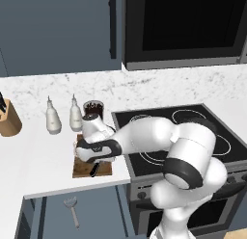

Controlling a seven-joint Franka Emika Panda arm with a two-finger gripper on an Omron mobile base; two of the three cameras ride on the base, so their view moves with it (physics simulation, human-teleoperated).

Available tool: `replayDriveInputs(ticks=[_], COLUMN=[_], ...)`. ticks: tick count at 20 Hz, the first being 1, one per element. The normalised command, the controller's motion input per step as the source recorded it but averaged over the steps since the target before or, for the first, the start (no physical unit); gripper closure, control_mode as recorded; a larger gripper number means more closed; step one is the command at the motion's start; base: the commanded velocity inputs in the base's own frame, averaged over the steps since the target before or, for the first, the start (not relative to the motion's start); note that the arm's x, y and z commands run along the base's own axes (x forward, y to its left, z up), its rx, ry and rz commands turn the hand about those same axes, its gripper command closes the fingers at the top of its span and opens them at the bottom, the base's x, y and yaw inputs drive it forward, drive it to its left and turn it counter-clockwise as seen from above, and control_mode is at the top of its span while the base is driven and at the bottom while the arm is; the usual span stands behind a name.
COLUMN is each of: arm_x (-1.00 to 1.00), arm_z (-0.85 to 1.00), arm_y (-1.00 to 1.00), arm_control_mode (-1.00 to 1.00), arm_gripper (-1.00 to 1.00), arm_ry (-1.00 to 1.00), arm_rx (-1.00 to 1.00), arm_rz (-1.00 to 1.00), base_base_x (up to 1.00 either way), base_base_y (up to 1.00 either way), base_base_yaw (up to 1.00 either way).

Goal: Place the appropriate cutting tool for cutting the garlic skin on the cutting board.

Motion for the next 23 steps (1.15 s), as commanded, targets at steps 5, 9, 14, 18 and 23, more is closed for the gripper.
replayDriveInputs(ticks=[5,9,14,18,23], arm_x=[-0.72,-1.0,-1.0,-1.0,-1.0], arm_z=[0.94,0.75,0.47,0.31,0.33], arm_y=[-0.62,-1.0,-1.0,-1.0,-1.0], arm_control_mode=[-1.0,-1.0,-1.0,-1.0,-1.0], arm_gripper=[-1.0,-1.0,-1.0,-1.0,-1.0], arm_ry=[-0.09,-0.12,-0.12,-0.16,-0.14], arm_rx=[0.02,0.04,0.05,0.01,0.0], arm_rz=[0.03,0.07,0.14,0.15,0.13], base_base_x=[0.0,0.0,0.0,0.0,0.0], base_base_y=[0.0,0.0,0.0,0.0,0.0], base_base_yaw=[0.0,0.0,0.0,0.0,0.0])
